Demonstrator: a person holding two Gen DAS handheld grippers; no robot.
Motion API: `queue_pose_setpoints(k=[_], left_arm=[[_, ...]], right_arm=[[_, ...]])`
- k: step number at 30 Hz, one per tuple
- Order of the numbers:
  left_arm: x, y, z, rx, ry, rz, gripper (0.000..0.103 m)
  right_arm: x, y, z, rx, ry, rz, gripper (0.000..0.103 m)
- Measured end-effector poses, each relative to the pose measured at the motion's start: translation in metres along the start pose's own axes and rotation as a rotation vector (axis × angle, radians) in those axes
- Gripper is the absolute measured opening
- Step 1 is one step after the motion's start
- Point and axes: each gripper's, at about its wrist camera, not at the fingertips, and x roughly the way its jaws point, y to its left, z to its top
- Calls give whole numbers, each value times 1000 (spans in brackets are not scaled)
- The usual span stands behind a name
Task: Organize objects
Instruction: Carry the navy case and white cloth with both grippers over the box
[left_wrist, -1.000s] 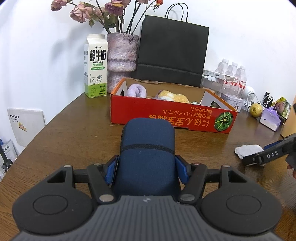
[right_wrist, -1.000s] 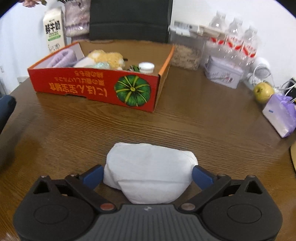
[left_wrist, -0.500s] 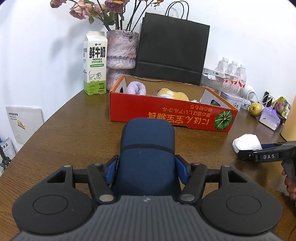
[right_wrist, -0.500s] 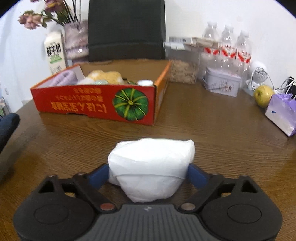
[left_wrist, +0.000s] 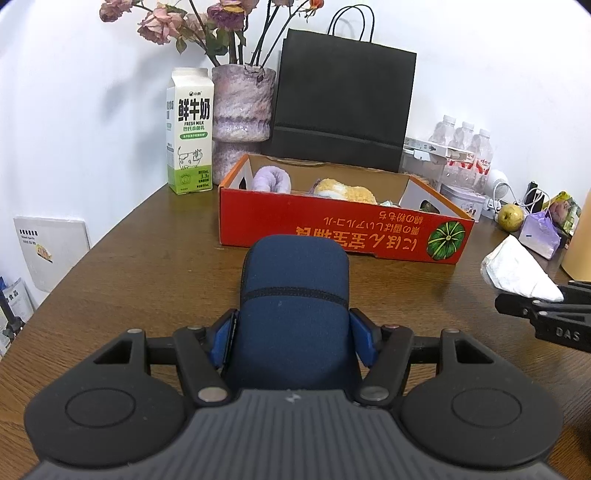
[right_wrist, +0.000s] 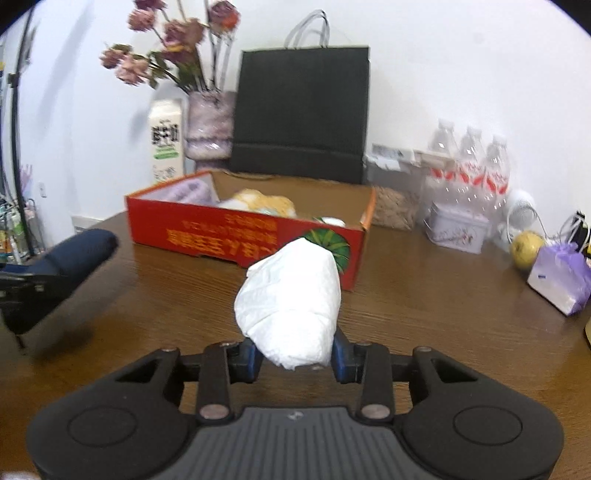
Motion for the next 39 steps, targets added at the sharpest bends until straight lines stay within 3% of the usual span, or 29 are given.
queue_pose_setpoints(k=[8, 17, 24, 39], left_arm=[[-4, -10, 9, 22, -31, 8, 64], [-6, -25, 45, 35, -106, 18, 64], [6, -37, 73, 40, -157, 31, 64], [66, -40, 112, 19, -179, 23, 64]], right_arm=[[-21, 27, 8, 0, -50, 32, 35], [-18, 44, 44, 3, -105, 38, 35], [0, 46, 71, 28, -139, 25, 35], [61, 29, 105, 55, -149, 12, 35]])
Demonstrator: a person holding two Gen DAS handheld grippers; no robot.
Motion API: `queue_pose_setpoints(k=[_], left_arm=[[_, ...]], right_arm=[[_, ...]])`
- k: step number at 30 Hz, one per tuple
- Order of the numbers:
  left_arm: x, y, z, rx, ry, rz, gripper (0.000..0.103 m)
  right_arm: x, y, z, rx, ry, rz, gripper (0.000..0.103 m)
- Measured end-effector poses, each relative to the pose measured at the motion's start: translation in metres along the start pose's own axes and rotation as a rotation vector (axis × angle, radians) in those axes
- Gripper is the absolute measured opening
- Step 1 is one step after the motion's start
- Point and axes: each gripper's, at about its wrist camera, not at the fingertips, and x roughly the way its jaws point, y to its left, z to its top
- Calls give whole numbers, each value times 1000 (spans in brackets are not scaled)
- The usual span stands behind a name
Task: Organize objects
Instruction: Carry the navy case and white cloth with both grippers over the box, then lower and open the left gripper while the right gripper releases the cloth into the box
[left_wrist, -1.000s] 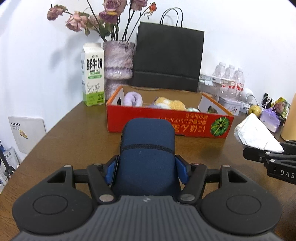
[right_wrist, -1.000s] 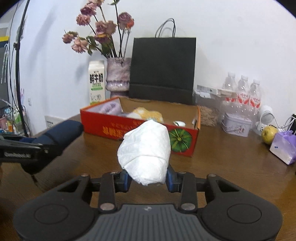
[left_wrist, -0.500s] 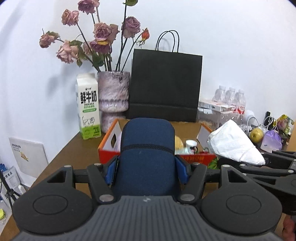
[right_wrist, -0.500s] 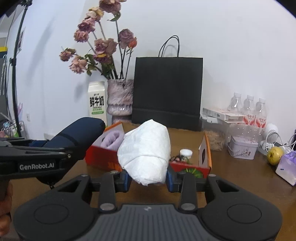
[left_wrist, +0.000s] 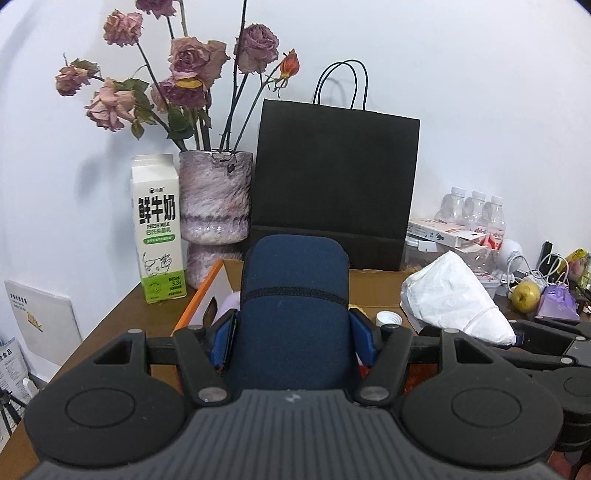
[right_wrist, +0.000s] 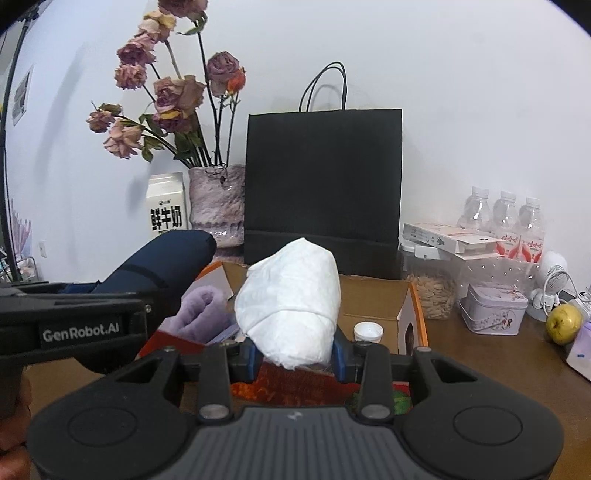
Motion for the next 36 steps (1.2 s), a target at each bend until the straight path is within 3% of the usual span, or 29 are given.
queue_pose_setpoints(k=[22, 24, 26, 27, 28, 29, 36], left_arm=[[106, 8, 28, 9, 21, 10, 64], [112, 8, 29, 14, 25, 1, 67], [114, 10, 29, 12, 17, 13, 78], [113, 11, 29, 11, 5, 29, 96], [111, 13, 29, 8, -14, 46, 103], [108, 14, 30, 3, -35, 59, 103], [109, 25, 33, -17, -18, 83, 103]], right_arm=[[102, -32, 21, -11, 45, -37, 37], [108, -33, 21, -8, 56, -35, 45], [114, -35, 20, -13, 69, -44, 76], [116, -36, 19, -11, 76, -52, 85], [118, -37, 18, -6, 80, -62, 97], [118, -39, 17, 1, 82, -69, 102], [122, -47, 15, 46, 112, -60, 103]])
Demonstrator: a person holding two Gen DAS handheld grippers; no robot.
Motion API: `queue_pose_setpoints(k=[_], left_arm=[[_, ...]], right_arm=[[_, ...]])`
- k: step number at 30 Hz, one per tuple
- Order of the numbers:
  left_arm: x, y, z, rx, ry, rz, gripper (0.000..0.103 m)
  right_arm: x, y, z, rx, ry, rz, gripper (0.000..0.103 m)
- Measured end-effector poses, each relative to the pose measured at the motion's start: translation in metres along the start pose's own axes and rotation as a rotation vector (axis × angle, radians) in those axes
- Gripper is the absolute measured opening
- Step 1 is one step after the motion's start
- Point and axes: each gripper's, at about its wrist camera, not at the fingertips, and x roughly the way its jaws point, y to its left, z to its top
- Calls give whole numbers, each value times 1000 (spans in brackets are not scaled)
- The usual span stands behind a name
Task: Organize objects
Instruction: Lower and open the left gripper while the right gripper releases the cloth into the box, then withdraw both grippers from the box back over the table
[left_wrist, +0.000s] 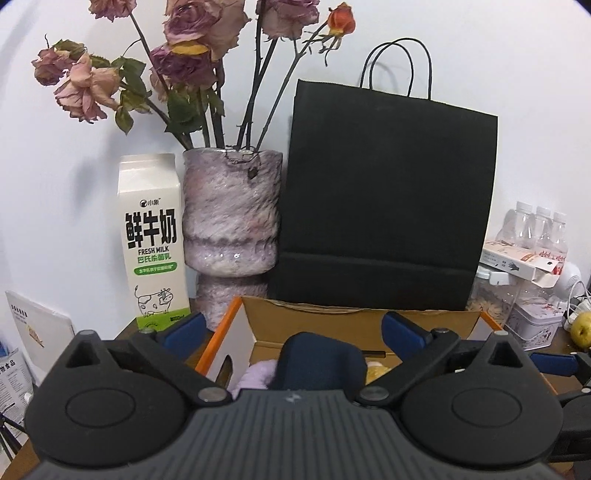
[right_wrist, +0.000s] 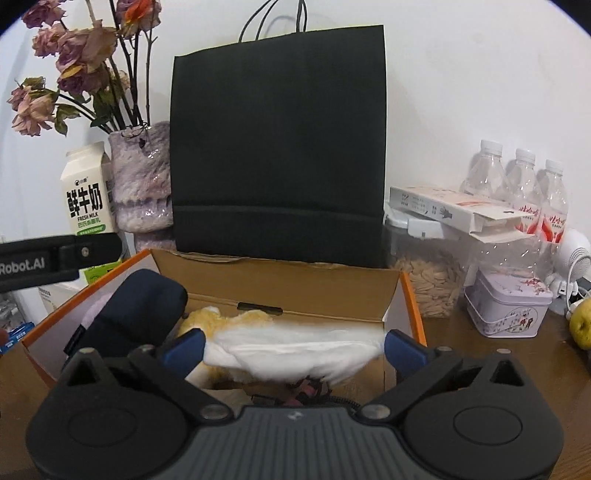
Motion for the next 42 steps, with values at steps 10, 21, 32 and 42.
queue_pose_setpoints(k=[10, 21, 32, 42], left_arm=[[-17, 6, 0, 15, 14, -3, 103], [-90, 16, -7, 48, 6, -13, 103], [-178, 25, -32, 66, 36, -42, 103], [-250, 37, -67, 57, 90, -55, 103]], right_arm=[[-19, 3, 3, -3, -31, 11, 103], [-99, 15, -7, -22, -120, 28, 103], [-183, 32, -32, 5, -130, 60, 103], [-246, 44, -69, 24, -98, 73, 103]])
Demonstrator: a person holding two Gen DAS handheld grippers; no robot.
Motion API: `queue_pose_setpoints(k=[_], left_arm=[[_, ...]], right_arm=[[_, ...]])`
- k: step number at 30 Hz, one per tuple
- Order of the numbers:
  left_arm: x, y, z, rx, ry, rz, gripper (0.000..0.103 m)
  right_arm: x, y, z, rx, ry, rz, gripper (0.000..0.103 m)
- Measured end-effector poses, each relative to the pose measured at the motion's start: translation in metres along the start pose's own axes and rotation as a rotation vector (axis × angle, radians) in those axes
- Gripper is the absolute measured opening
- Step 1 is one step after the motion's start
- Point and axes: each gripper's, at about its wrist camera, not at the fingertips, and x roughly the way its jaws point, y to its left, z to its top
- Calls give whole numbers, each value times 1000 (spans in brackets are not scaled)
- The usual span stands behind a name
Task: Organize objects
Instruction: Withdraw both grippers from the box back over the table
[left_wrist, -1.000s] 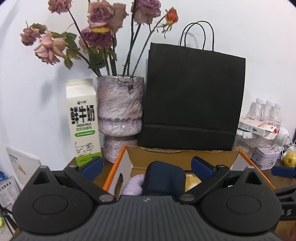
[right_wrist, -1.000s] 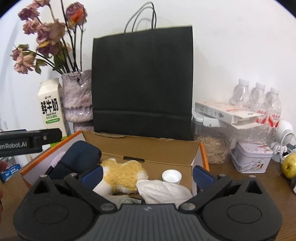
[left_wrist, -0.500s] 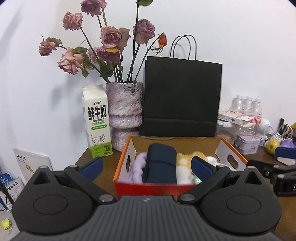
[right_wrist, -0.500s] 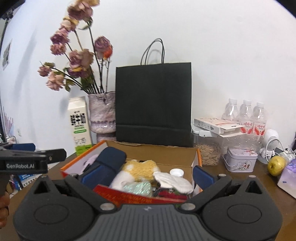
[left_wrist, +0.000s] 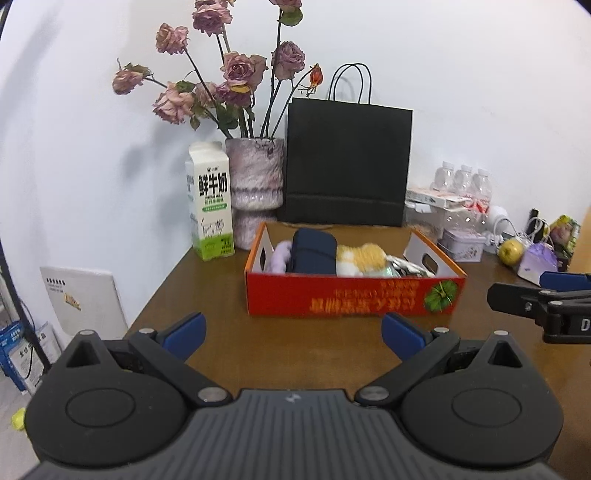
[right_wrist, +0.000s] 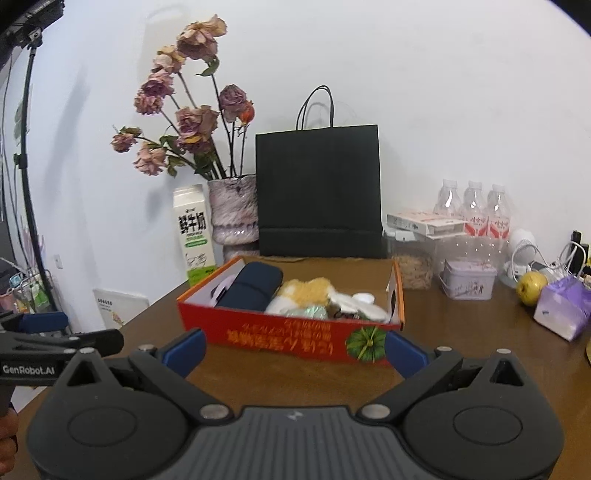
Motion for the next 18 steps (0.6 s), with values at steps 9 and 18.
queue_pose_setpoints(k=[9, 18], left_arm=[[-38, -4, -18, 9, 4, 7, 103], [-52, -7, -22, 10, -5, 3, 103]], right_arm=[[-36, 7, -22, -1, 17, -9, 103], [-51, 10, -26, -4, 11, -9, 103]])
